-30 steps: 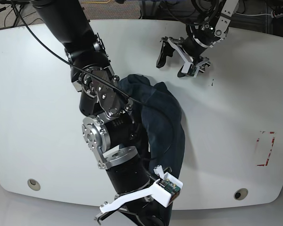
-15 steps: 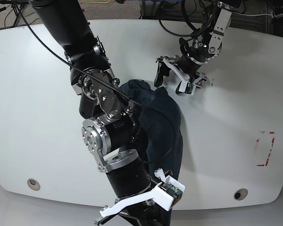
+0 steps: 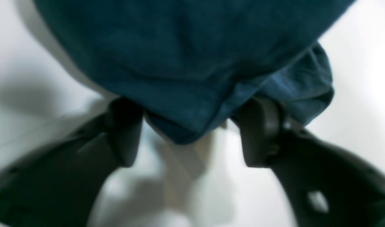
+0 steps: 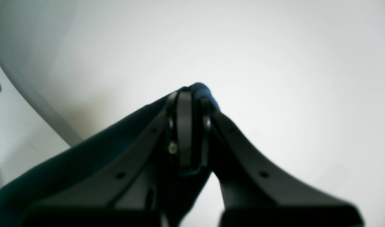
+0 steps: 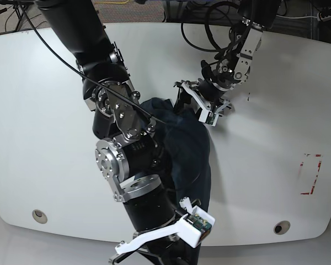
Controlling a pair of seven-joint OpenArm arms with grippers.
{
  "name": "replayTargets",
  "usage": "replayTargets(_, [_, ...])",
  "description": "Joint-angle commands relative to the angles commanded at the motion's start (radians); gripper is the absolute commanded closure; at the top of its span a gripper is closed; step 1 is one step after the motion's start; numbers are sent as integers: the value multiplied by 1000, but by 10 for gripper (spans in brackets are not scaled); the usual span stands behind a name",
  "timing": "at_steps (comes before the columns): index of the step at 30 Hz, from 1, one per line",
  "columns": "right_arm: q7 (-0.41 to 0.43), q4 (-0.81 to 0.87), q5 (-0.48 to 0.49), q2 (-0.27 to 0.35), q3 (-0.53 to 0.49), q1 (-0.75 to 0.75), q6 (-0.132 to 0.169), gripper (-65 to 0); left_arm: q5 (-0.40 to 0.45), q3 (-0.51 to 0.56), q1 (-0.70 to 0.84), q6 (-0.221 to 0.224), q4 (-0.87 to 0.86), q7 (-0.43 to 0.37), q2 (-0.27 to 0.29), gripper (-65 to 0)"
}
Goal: Layout the t-shirt on the table in an organized manner, then fold the t-shirt properly
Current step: 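Lift the shirt with both grippers and stretch it between them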
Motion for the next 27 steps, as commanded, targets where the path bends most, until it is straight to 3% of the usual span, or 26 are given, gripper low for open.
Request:
replayTargets(3, [0,0,0,3,3,-3,0,-2,0,-8,-12,3,-11,0,14,-56])
replayTargets(5, [0,0,0,3,25,-5,0,-2,0,-9,-14,8,-12,3,12,-6])
replayTargets(9, [0,0,0,3,61,-23,2,-2,-2,-11,-8,51,3,5,9,0])
replayTargets(11, [0,0,0,9,83,-35,2,-2,0,-21,12,74,44,6,-21,0])
replayTargets(14, [0,0,0,9,132,-46,2,-2,-3,-38,44,80,112,6,-74,0])
replayTargets(18, [0,0,0,9,212,-81,34,-2,-5,-77,97,80,226,9,-124,0])
replayTargets(22, [-2,-6,-23,11,287,-103,51,-2,-5,-175,150,80,339,77,-176,0])
replayTargets(27, [-2,-25,-69,9,302,-104,74,-2,-5,-334,161,75,460,192,-178,0])
